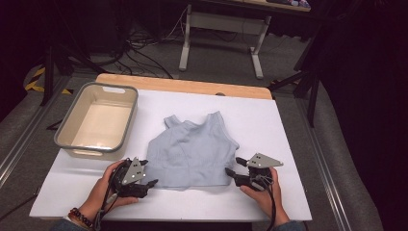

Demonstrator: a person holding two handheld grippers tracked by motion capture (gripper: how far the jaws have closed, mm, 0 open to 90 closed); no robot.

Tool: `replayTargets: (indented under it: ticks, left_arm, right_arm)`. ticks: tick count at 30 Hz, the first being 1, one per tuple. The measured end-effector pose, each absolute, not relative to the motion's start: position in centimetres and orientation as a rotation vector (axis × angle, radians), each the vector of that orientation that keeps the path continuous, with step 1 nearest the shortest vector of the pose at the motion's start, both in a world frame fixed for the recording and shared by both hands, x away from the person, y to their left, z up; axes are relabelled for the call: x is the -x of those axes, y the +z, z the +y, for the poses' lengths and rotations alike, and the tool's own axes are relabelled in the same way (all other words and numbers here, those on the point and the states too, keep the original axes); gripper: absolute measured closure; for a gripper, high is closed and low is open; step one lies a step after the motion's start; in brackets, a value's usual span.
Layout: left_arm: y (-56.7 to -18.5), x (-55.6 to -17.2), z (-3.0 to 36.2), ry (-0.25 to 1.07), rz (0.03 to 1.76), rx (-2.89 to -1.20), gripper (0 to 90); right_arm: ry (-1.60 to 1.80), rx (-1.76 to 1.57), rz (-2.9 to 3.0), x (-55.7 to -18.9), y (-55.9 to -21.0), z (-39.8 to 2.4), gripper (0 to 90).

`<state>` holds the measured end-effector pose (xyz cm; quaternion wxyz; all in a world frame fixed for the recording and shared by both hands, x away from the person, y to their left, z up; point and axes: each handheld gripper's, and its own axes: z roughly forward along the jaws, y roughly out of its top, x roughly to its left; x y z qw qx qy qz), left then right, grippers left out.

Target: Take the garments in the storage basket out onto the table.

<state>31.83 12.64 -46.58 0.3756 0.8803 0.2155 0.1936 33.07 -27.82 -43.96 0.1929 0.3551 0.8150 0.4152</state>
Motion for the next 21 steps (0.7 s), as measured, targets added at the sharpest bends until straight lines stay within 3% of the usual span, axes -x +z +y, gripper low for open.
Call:
replayTargets:
  ticks: [3, 6, 9, 12, 18, 21]
  left_arm:
    - [-46.76, -31.98, 12.58, 0.464, 0.564, -2.250, 35.0]
    - [-46.80, -32.39, 12.62, 0.416, 0.552, -2.251, 46.6]
    - [-46.72, -32.81, 12.69, 0.353, 0.552, -2.262, 64.1]
    - [-46.54, -32.58, 12.24, 0.390, 0.536, -2.294, 78.8]
    - [-46.30, -32.44, 12.05, 0.433, 0.517, -2.314, 83.8]
    - [-45.92, -32.35, 12.29, 0.441, 0.528, -2.269, 85.1]
  right_arm:
    - [1.145, -1.046, 2.303, -33.41, -44.54, -27.64, 41.1]
    - [1.141, -1.027, 2.333, -33.47, -44.68, -27.40, 55.9]
    - [1.101, -1.029, 2.328, -33.36, -44.66, -27.38, 73.3]
    - [1.091, -1.042, 2.313, -33.32, -44.39, -27.75, 86.4]
    - [1.060, -0.985, 2.332, -33.01, -44.13, -27.47, 90.0]
    - [1.091, -1.000, 2.296, -32.93, -43.78, -27.72, 86.1]
